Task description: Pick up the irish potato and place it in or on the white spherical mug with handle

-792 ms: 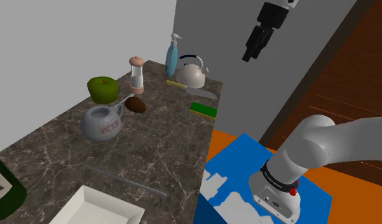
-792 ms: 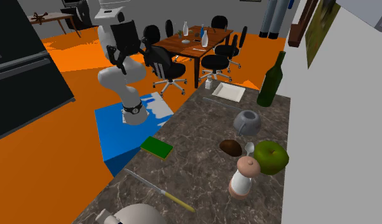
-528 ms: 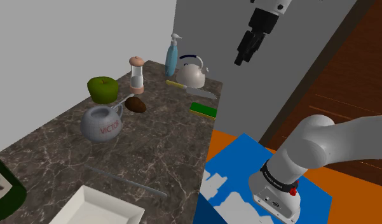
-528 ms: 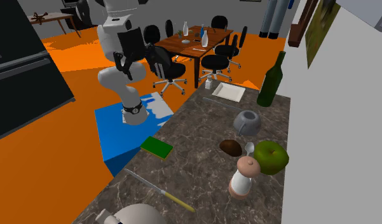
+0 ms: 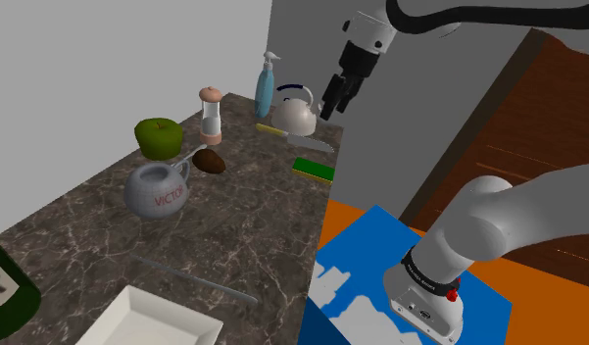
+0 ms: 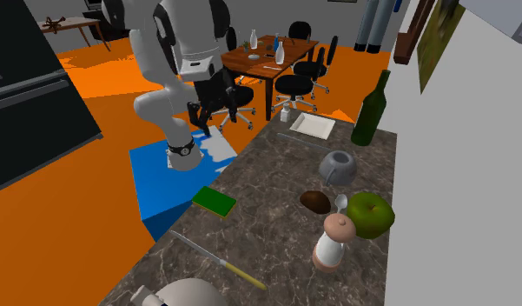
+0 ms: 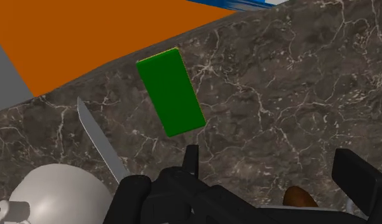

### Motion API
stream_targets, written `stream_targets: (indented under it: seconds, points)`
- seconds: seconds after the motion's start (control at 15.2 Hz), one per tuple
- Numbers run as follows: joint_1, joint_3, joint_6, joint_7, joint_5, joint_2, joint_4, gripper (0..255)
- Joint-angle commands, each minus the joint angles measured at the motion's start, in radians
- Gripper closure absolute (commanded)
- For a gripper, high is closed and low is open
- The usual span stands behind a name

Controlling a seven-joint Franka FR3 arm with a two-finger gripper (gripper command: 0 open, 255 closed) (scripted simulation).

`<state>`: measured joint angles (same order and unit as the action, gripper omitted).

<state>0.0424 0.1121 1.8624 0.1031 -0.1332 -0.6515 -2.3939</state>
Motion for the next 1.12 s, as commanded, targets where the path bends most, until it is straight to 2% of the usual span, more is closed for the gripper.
stream_targets:
  seconds: [0.0,0.59,1.06]
  points:
    - [0.011,0.023,0.074,-0.009,-0.013,0.050,-0.009,0]
    - [0.040,0.111,0.378,-0.040,-0.027,0.322,0.019,0]
    - [0.053,0.174,0.570,-0.094,0.029,0.572,0.118,0]
